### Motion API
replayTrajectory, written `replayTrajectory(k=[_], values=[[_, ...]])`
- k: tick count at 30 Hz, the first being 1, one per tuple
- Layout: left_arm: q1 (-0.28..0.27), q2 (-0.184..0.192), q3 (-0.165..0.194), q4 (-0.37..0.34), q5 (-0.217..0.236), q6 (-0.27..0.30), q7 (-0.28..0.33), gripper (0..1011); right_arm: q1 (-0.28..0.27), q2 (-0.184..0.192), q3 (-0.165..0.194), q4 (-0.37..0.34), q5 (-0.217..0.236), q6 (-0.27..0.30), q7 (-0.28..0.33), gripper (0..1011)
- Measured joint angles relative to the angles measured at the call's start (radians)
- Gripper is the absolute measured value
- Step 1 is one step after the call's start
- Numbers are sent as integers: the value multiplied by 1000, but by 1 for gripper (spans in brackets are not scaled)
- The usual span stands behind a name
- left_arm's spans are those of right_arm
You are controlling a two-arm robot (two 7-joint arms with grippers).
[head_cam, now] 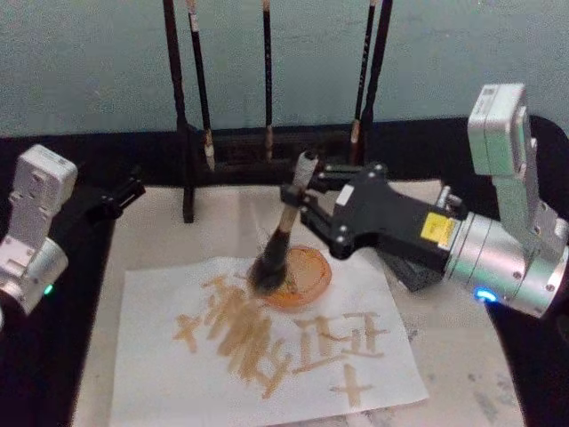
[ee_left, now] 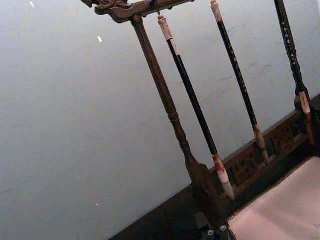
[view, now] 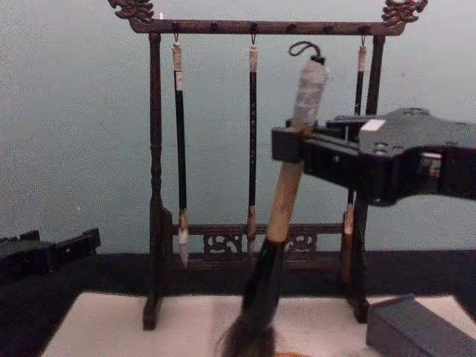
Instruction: Pick up the brush from the inkstone, write on the paper, then place the brush back to its original position.
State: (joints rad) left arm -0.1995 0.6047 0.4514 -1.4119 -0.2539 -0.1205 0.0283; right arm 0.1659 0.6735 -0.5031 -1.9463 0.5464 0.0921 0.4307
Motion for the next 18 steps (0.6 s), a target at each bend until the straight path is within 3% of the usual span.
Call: replayTrajectory(k=[8, 18], values=[[0, 0, 0, 0, 0, 0, 0, 1002, -39, -18, -12, -13, 5, 2, 39, 178], [0, 0, 0, 0, 0, 0, 0, 1002, -69, -48, -18, 45, 18, -3, 68, 178]])
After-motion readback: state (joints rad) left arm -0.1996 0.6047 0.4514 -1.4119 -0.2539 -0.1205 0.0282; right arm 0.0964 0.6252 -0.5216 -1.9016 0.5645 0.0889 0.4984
